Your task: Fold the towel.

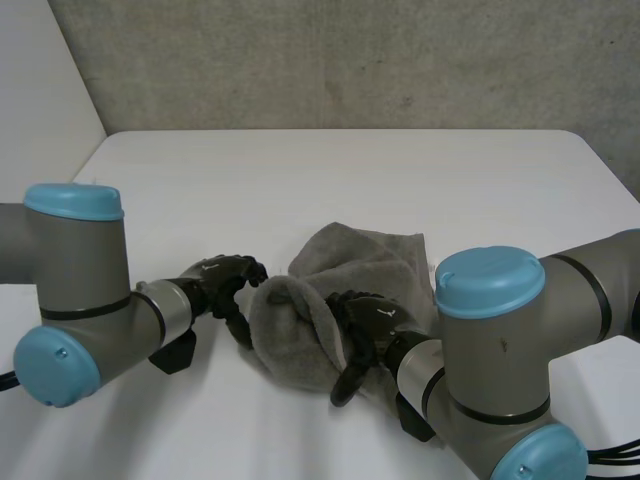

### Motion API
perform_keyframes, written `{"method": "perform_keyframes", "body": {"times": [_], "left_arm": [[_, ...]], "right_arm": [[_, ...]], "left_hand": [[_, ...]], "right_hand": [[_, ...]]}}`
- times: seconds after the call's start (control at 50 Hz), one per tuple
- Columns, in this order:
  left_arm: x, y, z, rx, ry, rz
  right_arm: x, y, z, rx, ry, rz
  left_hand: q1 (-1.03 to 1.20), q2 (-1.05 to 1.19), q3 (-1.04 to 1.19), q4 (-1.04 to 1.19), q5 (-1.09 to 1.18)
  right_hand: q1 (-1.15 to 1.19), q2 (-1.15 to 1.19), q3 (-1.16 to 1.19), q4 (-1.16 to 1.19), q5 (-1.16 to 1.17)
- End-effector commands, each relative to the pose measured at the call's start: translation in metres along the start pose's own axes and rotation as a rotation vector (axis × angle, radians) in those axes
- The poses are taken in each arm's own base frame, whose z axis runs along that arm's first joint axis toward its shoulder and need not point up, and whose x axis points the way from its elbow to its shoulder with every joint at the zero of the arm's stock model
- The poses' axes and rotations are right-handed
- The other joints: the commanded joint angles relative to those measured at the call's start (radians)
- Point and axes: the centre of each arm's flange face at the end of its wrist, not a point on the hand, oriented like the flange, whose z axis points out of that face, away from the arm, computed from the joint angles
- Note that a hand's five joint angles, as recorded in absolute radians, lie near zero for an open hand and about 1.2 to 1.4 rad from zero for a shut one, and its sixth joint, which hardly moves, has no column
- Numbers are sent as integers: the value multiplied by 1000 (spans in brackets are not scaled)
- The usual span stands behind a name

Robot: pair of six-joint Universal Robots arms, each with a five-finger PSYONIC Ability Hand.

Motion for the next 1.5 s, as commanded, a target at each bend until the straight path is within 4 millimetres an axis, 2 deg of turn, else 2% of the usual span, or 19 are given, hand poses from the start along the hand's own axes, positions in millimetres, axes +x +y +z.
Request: {"method": "perform_keyframes", "body": {"times": [0.02,0.08,0.12,0.18,0.3,0.34,0.46,0.62,0.72,0.88,1.02,1.2,1.28,1.34,1.36,1.38,1.4,1.44,1.5], "left_arm": [[7,5,3,-2,16,1],[8,7,2,-8,18,-28],[9,7,1,-14,22,-58],[10,3,-2,-4,28,-73],[16,-17,-16,65,50,-84],[20,-27,-24,101,63,-95],[29,-31,-29,119,88,-92],[41,-21,-27,95,116,-81],[40,-25,-28,106,114,-80],[39,-37,-35,149,109,-76],[43,-46,-44,182,120,-66],[44,-47,-48,184,121,-39],[39,-58,-46,220,109,-24],[25,-91,-43,317,66,59],[21,-110,-45,378,37,114],[23,-129,-49,441,29,160],[23,-129,-49,441,29,160],[29,-166,-66,567,20,184],[35,-197,-93,696,8,178]], "right_arm": [[6,2,0,33,25,-3],[6,1,1,52,19,-4],[6,-8,-2,113,-1,-10],[1,-23,-9,174,-39,-40],[8,-70,-24,295,-103,-162],[27,-106,-35,383,-99,-257],[58,-140,-54,398,-57,-362],[81,-126,-50,299,1,-396],[84,-115,-47,263,1,-411],[81,-99,-46,224,-17,-402],[86,-71,-28,143,-36,-373],[85,-82,-28,165,-38,-428],[76,-117,-35,219,-62,-612],[65,-166,-46,346,-58,-754],[65,-166,-46,347,-58,-755],[52,-197,-54,460,-49,-817],[52,-198,-54,461,-48,-817],[28,-233,-70,620,-56,-866],[13,-252,-80,765,-66,-862]], "left_hand": [[149,144,-44,-52,140],[393,387,-44,-52,384],[629,624,-44,-52,621],[826,821,-44,-52,817],[895,890,-44,-52,886],[889,884,-44,-52,880],[883,878,-44,-52,874],[863,857,-44,-52,854],[851,846,-44,-52,842],[833,828,-44,-52,824],[836,831,-44,-52,827],[938,933,-44,-52,930],[938,933,-44,-52,930],[938,933,-44,-52,930],[938,933,-44,-52,930],[938,933,-44,-52,930],[938,933,-44,-52,930],[938,933,-44,-52,930],[938,933,-44,-52,930]], "right_hand": [[207,193,-7,-6,203],[370,356,-7,-6,365],[849,835,-7,-6,844],[1164,1150,-7,-6,1159],[1164,1150,-7,-6,1160],[1164,1150,-7,-6,1160],[1164,1150,-7,-6,1160],[993,979,-7,-6,989],[647,633,-7,-6,642],[602,588,-7,-6,597],[940,926,-7,-6,936],[1136,1122,-7,-6,1132],[1092,1078,-7,-6,1088],[1016,1002,-7,-6,1012],[1016,1002,-7,-6,1011],[949,935,-7,-6,944],[948,934,-7,-6,944],[892,878,-7,-6,888],[895,881,-7,-6,891]]}}
